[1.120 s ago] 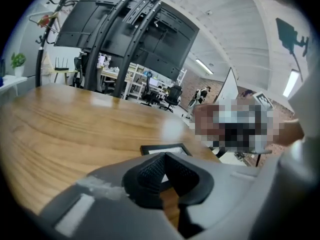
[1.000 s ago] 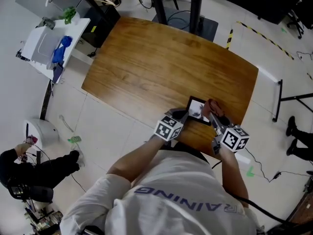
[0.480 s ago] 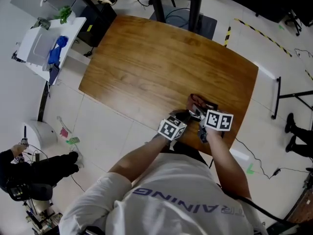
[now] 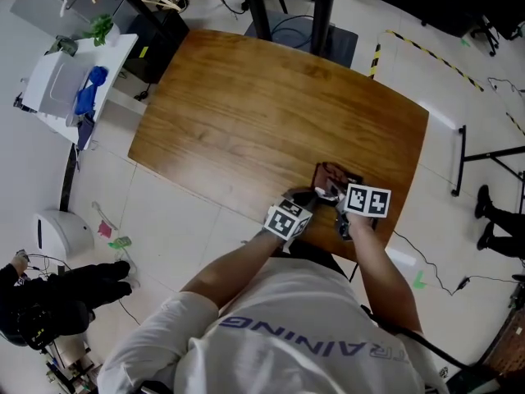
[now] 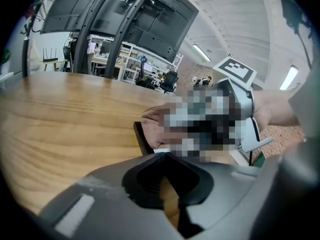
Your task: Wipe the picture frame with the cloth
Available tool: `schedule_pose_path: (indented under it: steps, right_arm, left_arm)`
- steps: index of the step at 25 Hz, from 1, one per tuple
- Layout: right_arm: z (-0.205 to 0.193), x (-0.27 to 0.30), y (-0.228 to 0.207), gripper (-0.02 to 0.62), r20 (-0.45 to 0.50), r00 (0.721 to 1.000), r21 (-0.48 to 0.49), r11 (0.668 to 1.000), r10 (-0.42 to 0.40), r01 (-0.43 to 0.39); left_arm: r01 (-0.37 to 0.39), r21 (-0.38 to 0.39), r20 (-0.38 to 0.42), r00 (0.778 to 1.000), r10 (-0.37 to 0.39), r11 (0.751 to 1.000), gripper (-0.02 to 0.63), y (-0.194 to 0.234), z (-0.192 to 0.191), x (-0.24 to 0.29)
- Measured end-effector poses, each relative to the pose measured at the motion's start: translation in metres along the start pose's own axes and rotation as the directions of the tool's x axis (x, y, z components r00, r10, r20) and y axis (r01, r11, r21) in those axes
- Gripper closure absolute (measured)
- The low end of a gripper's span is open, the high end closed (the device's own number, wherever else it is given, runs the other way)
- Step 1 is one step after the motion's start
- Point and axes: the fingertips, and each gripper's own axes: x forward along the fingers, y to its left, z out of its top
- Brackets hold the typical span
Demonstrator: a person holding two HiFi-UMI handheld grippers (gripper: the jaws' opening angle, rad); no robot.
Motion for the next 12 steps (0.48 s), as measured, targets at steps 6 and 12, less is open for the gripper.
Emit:
schedule_pose_path:
  steps: [6,12]
  right_arm:
    - [-0.001,-0.026,-0.03,0.474,0.03,0.999,0.033,0.999,-0.041,0.04]
    - [-0.001,-0.061,-0.06,0.474,0.076,0.988,0.048,0.99,-0.133,0.13]
  left_arm:
    - [0.011,-0.032,0.0,1.0,-0.011,0.999,0.6,-0.001,0.0,-0.001]
    - [0.011,-0.025,0.005,1.0,-0.011,1.0,0.6,-0.002,0.001,-0.002]
